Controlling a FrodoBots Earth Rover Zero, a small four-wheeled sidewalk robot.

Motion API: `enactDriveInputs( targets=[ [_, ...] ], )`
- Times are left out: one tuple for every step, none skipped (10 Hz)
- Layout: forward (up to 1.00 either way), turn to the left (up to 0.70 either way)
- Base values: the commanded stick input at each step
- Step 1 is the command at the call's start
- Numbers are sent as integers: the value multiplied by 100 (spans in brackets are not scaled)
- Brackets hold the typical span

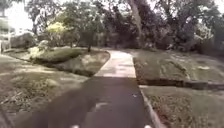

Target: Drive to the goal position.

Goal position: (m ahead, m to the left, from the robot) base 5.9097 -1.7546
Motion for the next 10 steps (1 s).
enactDriveInputs(
  targets=[
    [100,0],
    [100,0],
    [100,0],
    [100,0],
    [100,0],
    [100,0],
    [100,0],
    [100,0],
    [100,0],
    [100,0]
  ],
)
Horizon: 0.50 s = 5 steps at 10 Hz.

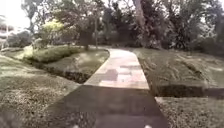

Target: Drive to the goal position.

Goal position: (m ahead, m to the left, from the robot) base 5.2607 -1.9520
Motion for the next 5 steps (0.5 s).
enactDriveInputs(
  targets=[
    [100,0],
    [100,0],
    [100,0],
    [100,0],
    [100,0]
  ],
)
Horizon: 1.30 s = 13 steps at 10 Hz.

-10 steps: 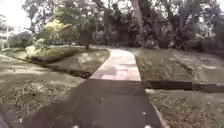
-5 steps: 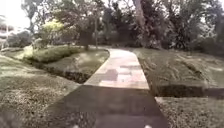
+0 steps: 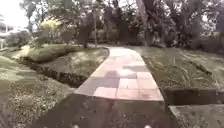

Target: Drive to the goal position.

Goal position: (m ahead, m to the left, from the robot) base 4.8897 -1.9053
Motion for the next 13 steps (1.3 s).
enactDriveInputs(
  targets=[
    [100,-4],
    [100,-14],
    [100,-23],
    [100,-33],
    [100,-40],
    [100,-28],
    [100,-1],
    [100,0],
    [100,0],
    [100,0],
    [100,0],
    [100,0],
    [100,0]
  ],
)
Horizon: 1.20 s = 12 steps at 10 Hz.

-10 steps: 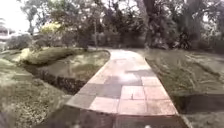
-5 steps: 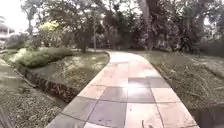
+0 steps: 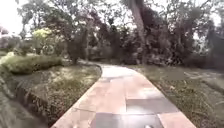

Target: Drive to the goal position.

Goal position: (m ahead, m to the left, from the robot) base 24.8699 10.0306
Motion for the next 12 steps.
enactDriveInputs(
  targets=[
    [100,0],
    [100,0],
    [100,0],
    [100,0],
    [100,-23],
    [100,-40],
    [100,-40],
    [100,-32],
    [100,-8],
    [100,0],
    [100,0],
    [100,0]
  ],
)
